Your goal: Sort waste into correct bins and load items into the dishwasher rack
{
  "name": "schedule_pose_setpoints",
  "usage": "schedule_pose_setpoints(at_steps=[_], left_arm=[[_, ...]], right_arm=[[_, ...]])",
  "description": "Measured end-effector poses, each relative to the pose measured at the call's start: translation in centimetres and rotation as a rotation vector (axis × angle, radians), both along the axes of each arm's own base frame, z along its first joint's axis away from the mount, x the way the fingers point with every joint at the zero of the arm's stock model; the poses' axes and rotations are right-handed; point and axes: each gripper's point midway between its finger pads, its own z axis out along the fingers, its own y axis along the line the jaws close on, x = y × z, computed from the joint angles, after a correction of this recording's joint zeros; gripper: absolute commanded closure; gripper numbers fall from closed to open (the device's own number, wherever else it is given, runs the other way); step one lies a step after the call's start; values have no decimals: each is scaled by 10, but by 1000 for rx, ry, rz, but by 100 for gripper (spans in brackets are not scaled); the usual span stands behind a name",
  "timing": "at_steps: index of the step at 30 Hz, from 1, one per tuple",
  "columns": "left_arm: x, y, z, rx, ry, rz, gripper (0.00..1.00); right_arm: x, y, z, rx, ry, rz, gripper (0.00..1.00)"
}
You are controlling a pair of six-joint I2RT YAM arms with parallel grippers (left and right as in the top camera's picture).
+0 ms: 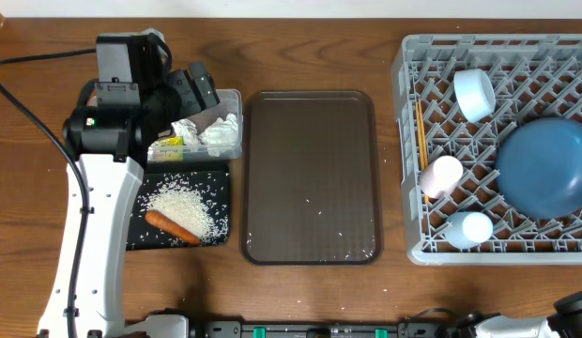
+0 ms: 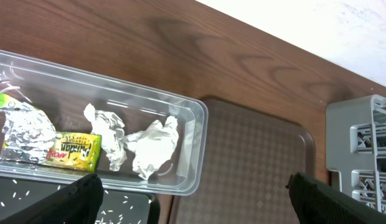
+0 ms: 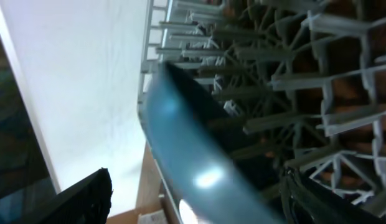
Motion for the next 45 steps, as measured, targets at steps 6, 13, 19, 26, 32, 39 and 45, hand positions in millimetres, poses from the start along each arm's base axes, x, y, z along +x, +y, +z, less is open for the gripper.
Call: schedule_pose_setpoints(at_steps=[6, 13, 19, 26, 32, 39, 45], left_arm=[[0, 0, 0, 0, 0, 0, 3], [0, 0, 0, 0, 0, 0, 3], [0, 0, 0, 0, 0, 0, 3], [0, 0, 0, 0, 0, 0, 3], [0, 0, 0, 0, 0, 0, 3], [0, 0, 0, 0, 0, 0, 3], [0, 0, 0, 0, 0, 0, 3]], right_arm=[[6, -5, 13, -10, -43, -4, 1], [47, 18, 49, -150, -97, 153, 1], [109, 109, 53, -352, -35, 475, 1], [154, 226, 40, -733, 76, 793, 1], [157, 278, 27, -1010, 180, 894, 1], [153, 311, 25, -1170, 217, 949, 1], [150, 324, 25, -1209, 212, 969, 1]])
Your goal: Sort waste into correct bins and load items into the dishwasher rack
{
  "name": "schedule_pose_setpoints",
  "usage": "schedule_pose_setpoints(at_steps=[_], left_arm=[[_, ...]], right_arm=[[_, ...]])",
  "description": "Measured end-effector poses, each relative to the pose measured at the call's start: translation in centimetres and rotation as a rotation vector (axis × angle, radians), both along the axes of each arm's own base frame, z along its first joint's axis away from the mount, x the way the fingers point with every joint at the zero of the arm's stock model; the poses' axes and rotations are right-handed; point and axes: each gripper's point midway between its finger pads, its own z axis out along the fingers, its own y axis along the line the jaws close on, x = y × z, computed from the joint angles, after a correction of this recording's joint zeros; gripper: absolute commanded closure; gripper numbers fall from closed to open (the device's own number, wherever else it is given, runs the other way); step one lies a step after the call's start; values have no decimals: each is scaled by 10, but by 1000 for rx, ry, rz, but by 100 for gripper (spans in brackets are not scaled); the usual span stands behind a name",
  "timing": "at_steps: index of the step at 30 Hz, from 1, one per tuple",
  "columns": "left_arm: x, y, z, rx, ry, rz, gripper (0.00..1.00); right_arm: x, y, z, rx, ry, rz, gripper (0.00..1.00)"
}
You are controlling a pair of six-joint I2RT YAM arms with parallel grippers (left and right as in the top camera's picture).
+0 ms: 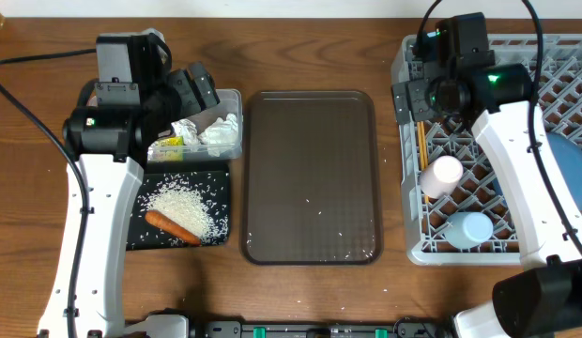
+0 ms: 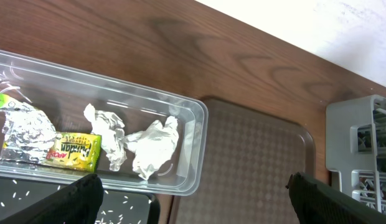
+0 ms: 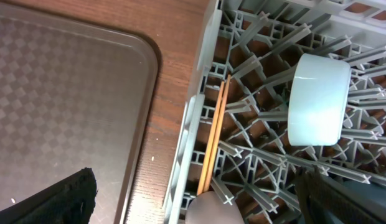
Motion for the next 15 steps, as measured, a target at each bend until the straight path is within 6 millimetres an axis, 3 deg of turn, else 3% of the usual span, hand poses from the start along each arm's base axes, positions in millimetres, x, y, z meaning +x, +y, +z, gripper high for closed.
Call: schedule_pose_setpoints(at_steps=[15], left_arm=[[0, 0, 0, 0, 0, 0, 3]], right_arm=[[0, 3, 0, -8, -2, 5, 1]])
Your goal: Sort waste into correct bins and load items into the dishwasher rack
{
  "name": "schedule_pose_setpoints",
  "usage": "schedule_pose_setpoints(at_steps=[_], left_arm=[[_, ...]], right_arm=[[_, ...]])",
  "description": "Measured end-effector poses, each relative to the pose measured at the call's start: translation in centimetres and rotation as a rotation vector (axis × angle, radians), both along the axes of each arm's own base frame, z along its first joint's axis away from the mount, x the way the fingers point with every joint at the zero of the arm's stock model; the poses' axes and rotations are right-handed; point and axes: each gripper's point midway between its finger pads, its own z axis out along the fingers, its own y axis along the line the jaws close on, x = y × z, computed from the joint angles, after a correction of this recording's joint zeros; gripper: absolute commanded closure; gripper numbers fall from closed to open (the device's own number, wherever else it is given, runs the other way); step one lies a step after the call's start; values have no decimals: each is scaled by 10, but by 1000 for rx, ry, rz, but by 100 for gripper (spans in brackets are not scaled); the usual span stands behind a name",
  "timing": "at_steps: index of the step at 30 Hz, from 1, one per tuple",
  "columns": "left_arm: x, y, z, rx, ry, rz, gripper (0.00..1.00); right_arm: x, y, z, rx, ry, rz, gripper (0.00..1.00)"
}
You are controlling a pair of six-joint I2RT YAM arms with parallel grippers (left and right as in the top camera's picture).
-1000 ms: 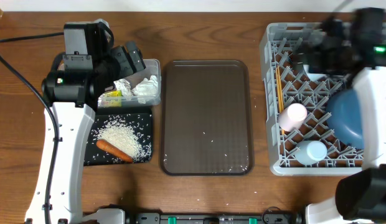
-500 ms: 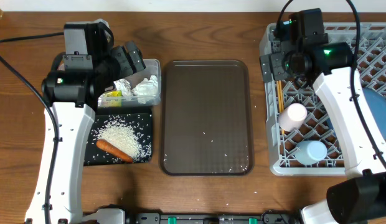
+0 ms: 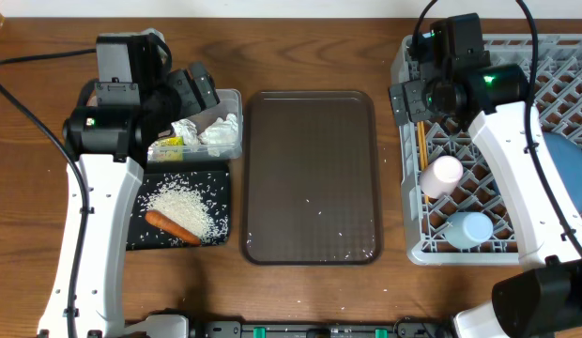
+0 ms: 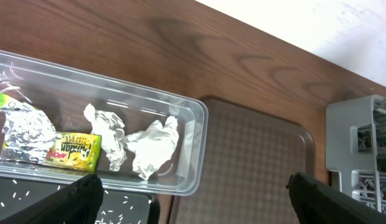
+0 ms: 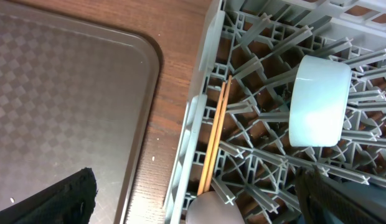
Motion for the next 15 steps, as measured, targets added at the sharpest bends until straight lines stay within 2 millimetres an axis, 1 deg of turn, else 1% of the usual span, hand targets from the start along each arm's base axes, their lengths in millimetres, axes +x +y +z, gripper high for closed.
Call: schedule_pose_setpoints(at_steps=[7, 10, 12, 15], left_arm=[[0, 0, 0, 0, 0, 0, 3], [0, 0, 0, 0, 0, 0, 3], [0, 0, 0, 0, 0, 0, 3], [0, 0, 0, 0, 0, 0, 3]], right_arm=[[0, 2, 0, -2, -1, 6, 1], [-3, 10, 4, -4, -12, 23, 1], [-8, 20, 15, -1, -37, 50, 1], [-22, 34, 44, 22, -108, 91, 1]])
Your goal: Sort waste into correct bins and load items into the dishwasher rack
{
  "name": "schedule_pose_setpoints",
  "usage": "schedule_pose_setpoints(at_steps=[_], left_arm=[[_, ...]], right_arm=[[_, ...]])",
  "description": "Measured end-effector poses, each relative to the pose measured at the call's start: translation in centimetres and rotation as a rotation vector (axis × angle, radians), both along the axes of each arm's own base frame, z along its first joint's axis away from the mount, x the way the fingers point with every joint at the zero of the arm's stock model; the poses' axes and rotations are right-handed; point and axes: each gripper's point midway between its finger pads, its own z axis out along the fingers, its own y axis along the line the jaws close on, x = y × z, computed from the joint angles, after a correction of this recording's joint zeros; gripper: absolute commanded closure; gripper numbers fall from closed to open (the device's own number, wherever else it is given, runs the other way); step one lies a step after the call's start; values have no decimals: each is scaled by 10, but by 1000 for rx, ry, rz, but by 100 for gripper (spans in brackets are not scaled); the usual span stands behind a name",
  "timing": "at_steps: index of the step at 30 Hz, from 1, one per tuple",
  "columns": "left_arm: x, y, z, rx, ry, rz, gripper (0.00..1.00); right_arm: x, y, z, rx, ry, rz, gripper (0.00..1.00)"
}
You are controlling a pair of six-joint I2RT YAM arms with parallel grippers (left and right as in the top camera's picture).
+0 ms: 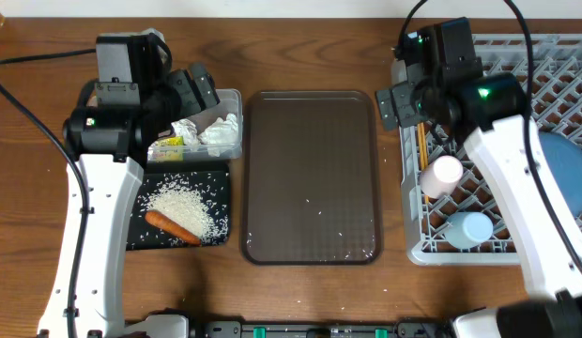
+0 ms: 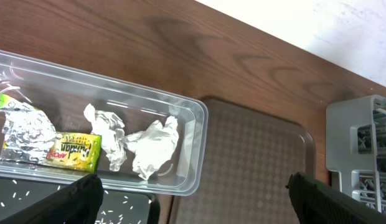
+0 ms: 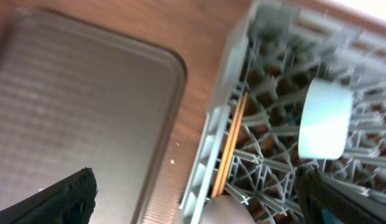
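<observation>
The brown tray [image 1: 310,174] lies mid-table with only a few rice grains on it. At its left, the clear bin [image 1: 202,131] holds crumpled wrappers [image 2: 149,146] and a yellow packet [image 2: 73,151]. Below that, the black bin [image 1: 178,211] holds rice and a carrot [image 1: 171,225]. The grey rack [image 1: 408,249] on the right carries chopsticks [image 3: 230,149], a white cup [image 3: 324,118], two more cups [image 1: 444,174] and a blue bowl [image 1: 574,174]. My left gripper [image 2: 193,205] hangs open over the clear bin's right end. My right gripper [image 3: 199,199] is open above the rack's left edge, holding nothing.
The table's far edge and a white wall show at the top of the left wrist view. Bare wood separates the tray from the rack. The right arm's body covers the rack's upper left part in the overhead view.
My right arm has shifted a little to the left, so its wrist view, now blurred, takes in more of the tray. The left arm and all objects are unchanged.
At first my right arm was nearly out of the overhead view, its camera close to the blue bowl in the rack. Later it stood open over the rack's left edge by the chopsticks, and now sits slightly further left. My left gripper stayed open over the clear bin throughout.
</observation>
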Motion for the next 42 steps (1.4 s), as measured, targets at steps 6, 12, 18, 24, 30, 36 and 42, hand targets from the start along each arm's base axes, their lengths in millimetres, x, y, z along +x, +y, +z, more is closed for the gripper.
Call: schedule_pose_setpoints(at_steps=[6, 12, 18, 24, 30, 36, 42], left_arm=[[0, 0, 0, 0, 0, 0, 3], [0, 0, 0, 0, 0, 0, 3], [0, 0, 0, 0, 0, 0, 3], [0, 0, 0, 0, 0, 0, 3], [0, 0, 0, 0, 0, 1, 3], [0, 0, 0, 0, 0, 0, 3], [0, 0, 0, 0, 0, 0, 3]], right_arm=[[-45, -4, 88, 77, -228, 26, 1], [-107, -27, 165, 152, -462, 24, 1], [-176, -51, 217, 222, -668, 22, 1], [-241, -78, 232, 260, -823, -6, 1], [-286, -97, 191, 275, -886, -49, 1], [-294, -104, 150, 316, -955, -116, 1], [-271, -103, 116, 330, -976, -155, 1]])
